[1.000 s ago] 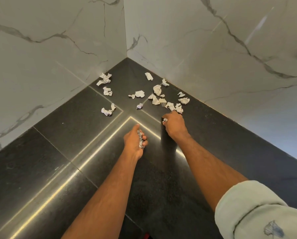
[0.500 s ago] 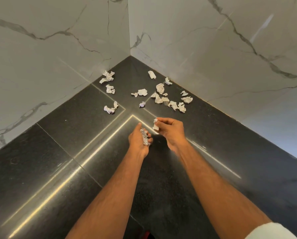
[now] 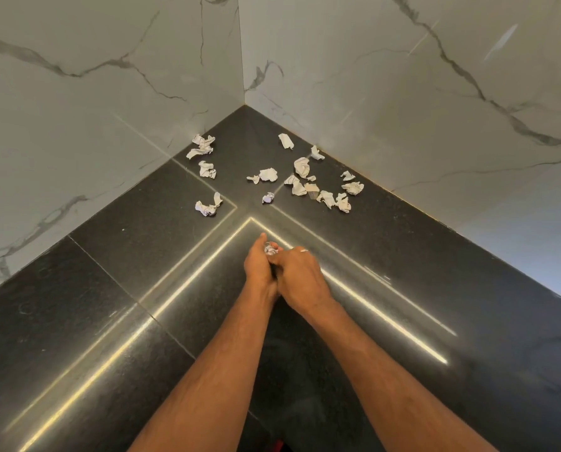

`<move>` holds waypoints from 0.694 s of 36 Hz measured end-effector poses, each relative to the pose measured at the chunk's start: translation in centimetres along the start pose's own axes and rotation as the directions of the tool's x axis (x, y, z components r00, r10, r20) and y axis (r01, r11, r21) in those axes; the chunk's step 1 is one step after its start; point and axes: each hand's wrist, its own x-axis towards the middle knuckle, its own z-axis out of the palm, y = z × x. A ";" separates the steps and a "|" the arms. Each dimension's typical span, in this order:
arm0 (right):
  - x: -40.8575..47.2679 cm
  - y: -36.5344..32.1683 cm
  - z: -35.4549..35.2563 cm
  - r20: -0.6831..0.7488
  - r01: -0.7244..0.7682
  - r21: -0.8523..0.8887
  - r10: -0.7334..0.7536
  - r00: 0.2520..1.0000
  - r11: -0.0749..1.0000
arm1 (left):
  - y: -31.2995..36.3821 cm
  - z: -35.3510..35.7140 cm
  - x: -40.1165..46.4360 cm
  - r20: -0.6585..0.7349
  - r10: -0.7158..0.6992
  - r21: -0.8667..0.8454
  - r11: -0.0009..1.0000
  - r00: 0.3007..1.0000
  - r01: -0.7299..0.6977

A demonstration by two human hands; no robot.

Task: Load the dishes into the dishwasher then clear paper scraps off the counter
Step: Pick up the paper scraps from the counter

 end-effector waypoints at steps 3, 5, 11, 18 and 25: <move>1.9 1.3 -0.3 -0.032 -0.150 -0.020 0.149 0.988 0.988 | -0.4 0.8 -0.3 0.059 -0.019 0.062 0.998 0.998 0.015; 2.7 2.2 -0.8 -0.045 -0.238 0.021 0.239 0.970 0.971 | -0.1 1.6 -0.3 0.048 0.001 0.097 0.995 0.999 -0.005; 3.7 3.3 -3.5 0.005 -0.137 0.111 0.137 0.990 0.984 | 0.7 4.0 0.1 0.008 0.064 0.187 0.980 0.998 -0.064; 6.7 7.9 -7.1 -0.154 -0.220 0.364 0.291 0.944 0.905 | 4.3 5.1 1.1 0.060 0.148 0.136 0.979 0.987 -0.155; 12.1 14.6 -8.5 -0.110 -0.347 -0.117 0.335 0.936 0.931 | 2.7 3.1 1.9 0.091 0.131 0.242 0.959 0.987 -0.149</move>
